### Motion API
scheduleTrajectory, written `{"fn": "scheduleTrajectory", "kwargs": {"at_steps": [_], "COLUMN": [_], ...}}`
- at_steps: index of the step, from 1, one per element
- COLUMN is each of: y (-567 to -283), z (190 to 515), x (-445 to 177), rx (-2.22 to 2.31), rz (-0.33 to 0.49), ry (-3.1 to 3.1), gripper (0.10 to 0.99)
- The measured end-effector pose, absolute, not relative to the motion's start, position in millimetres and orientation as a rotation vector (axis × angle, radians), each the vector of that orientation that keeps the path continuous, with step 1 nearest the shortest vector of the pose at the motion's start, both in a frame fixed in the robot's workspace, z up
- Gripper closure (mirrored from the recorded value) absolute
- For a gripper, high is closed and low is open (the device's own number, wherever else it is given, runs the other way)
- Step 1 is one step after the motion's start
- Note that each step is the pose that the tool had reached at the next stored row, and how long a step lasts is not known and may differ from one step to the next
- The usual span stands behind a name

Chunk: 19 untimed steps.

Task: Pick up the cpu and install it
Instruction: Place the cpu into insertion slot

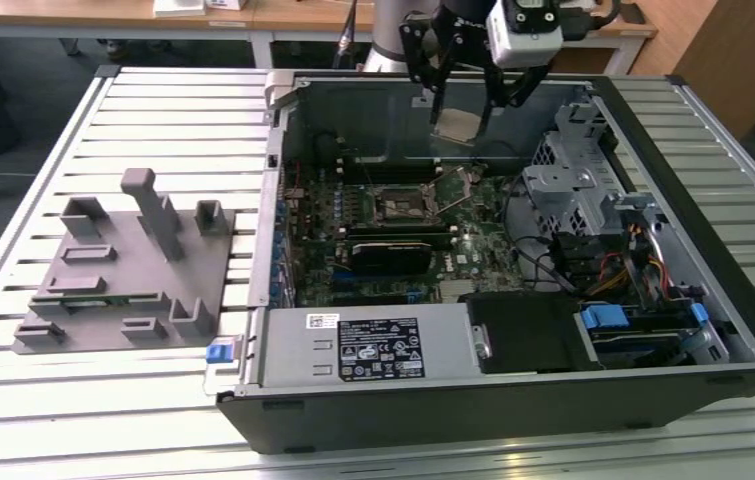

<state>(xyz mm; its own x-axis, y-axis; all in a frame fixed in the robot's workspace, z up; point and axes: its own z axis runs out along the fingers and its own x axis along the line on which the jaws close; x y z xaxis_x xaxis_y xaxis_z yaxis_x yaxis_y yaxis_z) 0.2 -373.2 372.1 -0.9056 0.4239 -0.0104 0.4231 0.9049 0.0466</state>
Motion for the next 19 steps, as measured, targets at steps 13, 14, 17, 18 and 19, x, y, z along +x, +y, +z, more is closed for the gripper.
{"fn": "scheduleTrajectory", "kwargs": {"at_steps": [13,14,17,18,19], "y": [-373.2,-373.2,-372.8,-372.8,-372.7], "z": [370.1,370.0,369.9,369.8,369.8], "x": [0.2,0.2,-1.2,-1.9,-2.6], "rx": [1.027,1.052,1.097,1.111,1.126], "rz": [0.063,0.063,0.062,0.062,0.062], "ry": [2.941,2.932,2.915,2.909,2.903], "gripper": [0.561,0.561,0.561,0.561,0.561]}}
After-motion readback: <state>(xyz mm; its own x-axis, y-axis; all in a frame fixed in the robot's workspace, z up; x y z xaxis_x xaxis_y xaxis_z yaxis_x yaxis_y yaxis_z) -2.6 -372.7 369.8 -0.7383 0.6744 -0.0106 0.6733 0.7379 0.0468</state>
